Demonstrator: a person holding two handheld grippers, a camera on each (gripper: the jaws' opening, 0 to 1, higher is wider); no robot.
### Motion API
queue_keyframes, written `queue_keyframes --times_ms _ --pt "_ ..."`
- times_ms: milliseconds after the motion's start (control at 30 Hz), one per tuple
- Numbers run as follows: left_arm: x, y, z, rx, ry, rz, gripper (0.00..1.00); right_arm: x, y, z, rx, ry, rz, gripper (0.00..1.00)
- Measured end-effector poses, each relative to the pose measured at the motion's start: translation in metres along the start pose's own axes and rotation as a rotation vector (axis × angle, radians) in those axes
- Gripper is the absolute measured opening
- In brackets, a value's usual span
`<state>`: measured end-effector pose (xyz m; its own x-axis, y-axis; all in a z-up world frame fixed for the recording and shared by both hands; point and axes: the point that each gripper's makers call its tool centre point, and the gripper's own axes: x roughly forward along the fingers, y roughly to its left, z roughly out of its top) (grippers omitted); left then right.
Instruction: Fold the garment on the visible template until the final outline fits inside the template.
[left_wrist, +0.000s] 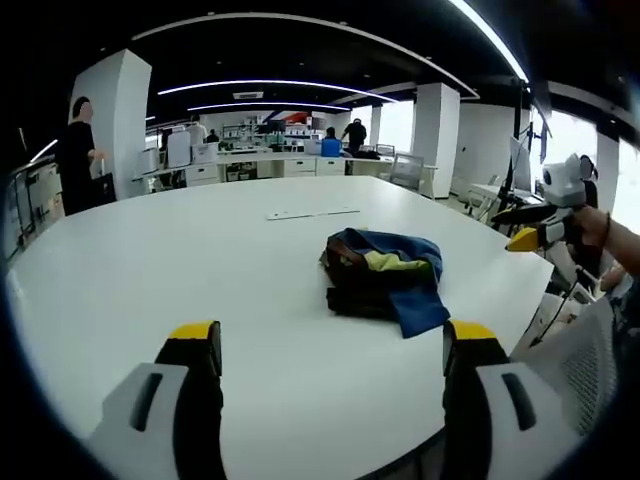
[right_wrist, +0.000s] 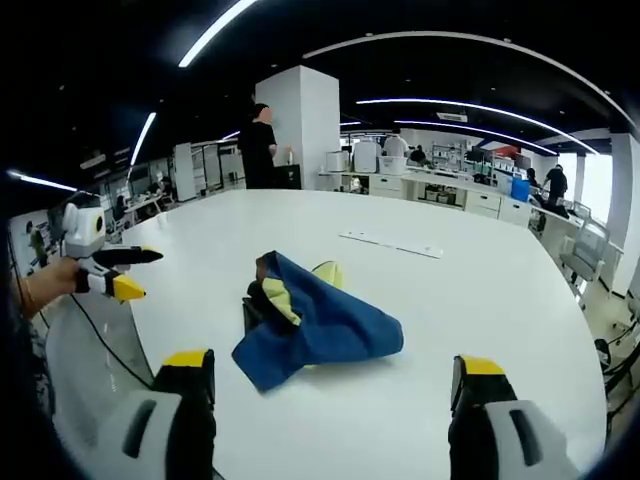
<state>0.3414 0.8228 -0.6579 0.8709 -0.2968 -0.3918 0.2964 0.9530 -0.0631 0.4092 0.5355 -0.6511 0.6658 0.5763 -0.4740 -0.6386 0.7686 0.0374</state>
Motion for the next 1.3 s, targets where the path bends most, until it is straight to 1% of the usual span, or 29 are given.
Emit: queue_keyframes --times_ms 433,700,967,1133,1300 --pt "0.008 0.001 0.000 -0.005 0.009 -0.010 0.87 0.000 -0.006 -0.003 0.010 0.008 -0.008 0.99" --pt "0.009 0.001 0.005 -0.006 -0.003 -0.014 0.87 0.001 -0.005 -0.003 0.009 0.009 -0.005 0.99" --pt "0.010 0.003 0.006 0.009 0.001 -0.021 0.86 0.002 -0.004 -0.002 0.010 0.008 0.000 0.98" --pt "0.015 0.003 0.007 -0.001 0.000 -0.039 0.84 0.004 -0.003 0.000 0.004 0.008 0.006 0.98" --pt "0.024 0.003 0.014 -0.022 -0.023 -0.064 0.80 0.007 0.001 0.004 0.002 0.000 0.030 0.97"
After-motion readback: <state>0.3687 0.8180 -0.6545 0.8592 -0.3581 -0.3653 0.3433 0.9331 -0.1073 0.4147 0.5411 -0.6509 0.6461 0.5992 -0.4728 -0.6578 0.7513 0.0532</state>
